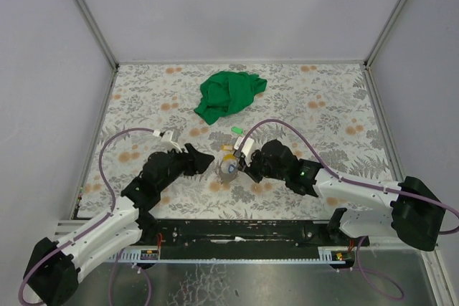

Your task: Put the keys on the keyring

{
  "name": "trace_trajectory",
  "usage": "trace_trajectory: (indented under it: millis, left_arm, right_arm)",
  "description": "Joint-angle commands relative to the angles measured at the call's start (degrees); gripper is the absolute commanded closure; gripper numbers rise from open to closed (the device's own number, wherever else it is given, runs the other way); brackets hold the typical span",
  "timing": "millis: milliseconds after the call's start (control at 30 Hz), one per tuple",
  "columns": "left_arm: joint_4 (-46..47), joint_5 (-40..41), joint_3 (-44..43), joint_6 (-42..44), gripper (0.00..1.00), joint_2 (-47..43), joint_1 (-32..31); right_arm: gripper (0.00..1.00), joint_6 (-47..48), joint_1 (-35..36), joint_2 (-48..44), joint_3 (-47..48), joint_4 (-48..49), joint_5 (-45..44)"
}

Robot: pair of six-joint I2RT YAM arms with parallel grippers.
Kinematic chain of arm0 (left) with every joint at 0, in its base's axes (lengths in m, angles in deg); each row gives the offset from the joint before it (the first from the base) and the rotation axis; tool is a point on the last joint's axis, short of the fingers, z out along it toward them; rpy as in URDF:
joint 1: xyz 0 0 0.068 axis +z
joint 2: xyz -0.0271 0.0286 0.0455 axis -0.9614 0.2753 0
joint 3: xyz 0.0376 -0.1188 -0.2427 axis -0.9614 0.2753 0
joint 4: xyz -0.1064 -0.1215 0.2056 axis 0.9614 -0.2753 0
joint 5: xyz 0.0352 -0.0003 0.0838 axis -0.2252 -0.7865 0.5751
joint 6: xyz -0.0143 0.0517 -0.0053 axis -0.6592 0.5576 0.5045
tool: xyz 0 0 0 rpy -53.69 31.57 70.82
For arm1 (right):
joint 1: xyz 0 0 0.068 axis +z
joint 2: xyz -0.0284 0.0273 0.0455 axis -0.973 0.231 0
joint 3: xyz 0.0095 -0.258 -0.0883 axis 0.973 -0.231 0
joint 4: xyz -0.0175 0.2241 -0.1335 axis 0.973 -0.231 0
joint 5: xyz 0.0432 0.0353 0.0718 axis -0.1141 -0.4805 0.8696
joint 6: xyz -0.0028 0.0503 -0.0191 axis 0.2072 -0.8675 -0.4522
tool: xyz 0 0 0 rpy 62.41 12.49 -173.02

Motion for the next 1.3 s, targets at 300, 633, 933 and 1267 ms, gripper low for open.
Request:
trace_trajectory:
  millis: [300,633,933,1267]
  left_arm:
    - [17.80,-10.76,1.25,3.22,0.40,5.72,-0.34]
    - [31.92,-17.70,7.34,5.30,0.42,1.87,-0.34]
    - [46.07,-25.62,10.38,11.11,0.50,7.64,-0.33]
    - [47.54,-30.17,8.16,19.06,0.66,13.47,-0.33]
  right_arm:
    - [1.00,-0.28,-4.51,-1.47,-4.22,22.30,10.79]
    - [1.00,-1.64,-8.06,0.76,-1.97,25.90,20.02]
    - [1.00,-2.63,-8.06,0.63,-3.95,26.13,21.97]
    - [1.00,-1.86,-8.07,0.31,-5.47,26.32,25.32]
